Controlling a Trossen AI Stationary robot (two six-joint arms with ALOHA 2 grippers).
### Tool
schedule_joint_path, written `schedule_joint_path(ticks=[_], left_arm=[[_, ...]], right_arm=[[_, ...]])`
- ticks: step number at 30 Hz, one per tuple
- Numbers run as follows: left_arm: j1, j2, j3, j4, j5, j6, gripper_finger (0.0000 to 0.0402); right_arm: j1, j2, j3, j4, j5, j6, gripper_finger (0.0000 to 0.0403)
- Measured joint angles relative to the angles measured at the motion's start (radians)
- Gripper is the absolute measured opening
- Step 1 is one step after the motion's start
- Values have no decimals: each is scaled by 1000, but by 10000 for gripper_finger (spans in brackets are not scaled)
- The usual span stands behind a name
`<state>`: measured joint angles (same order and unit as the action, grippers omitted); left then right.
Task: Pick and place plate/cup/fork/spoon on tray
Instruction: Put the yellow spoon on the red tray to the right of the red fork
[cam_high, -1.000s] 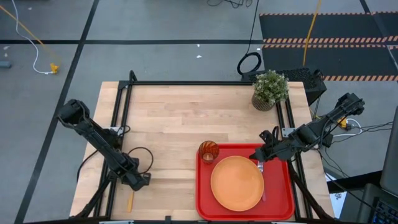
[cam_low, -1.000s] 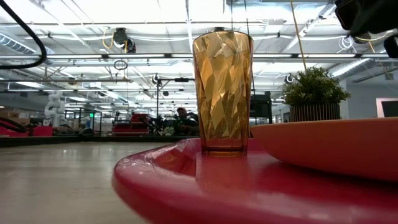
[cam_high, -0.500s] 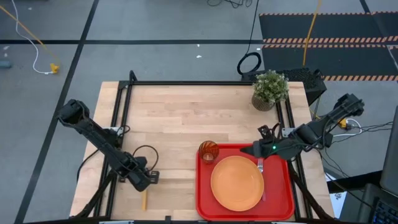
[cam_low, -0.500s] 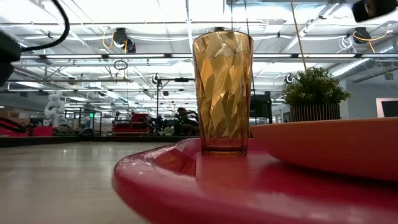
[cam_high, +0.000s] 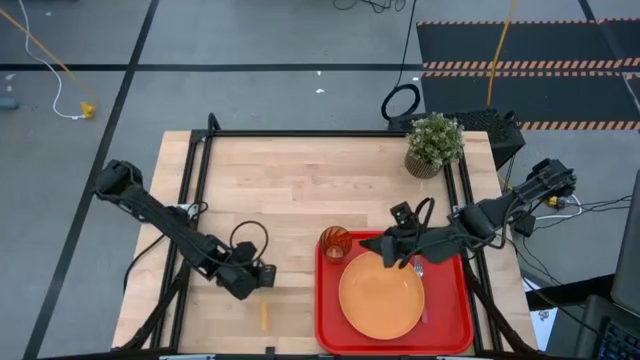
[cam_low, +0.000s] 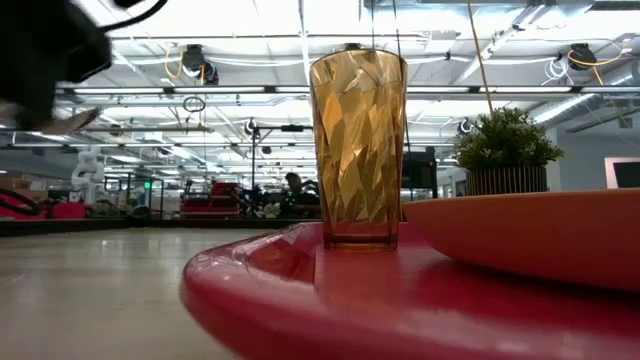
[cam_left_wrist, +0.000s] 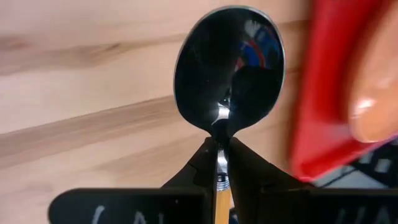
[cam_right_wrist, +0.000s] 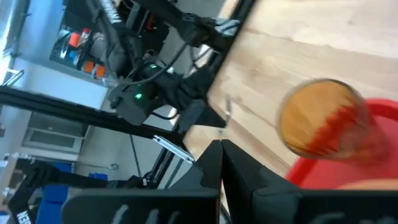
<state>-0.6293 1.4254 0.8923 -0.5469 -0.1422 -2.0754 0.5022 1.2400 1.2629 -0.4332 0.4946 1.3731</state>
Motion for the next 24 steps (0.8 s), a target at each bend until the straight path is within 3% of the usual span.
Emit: schedule_joint_path(ticks=[7, 14, 18, 24], left_arm=[[84, 0, 152, -1, -117, 164, 26], [158, 0, 351, -2, -217, 385, 26], [208, -1, 456, -1, -248, 517, 26], [279, -1, 571, 0, -256, 684, 26]], right_arm=[[-13, 117, 163, -3, -1, -144, 0], [-11, 176, 170, 34, -86, -86, 6], [-11, 204, 170, 129, -132, -92, 42], [-32, 242, 170, 160, -155, -102, 127]])
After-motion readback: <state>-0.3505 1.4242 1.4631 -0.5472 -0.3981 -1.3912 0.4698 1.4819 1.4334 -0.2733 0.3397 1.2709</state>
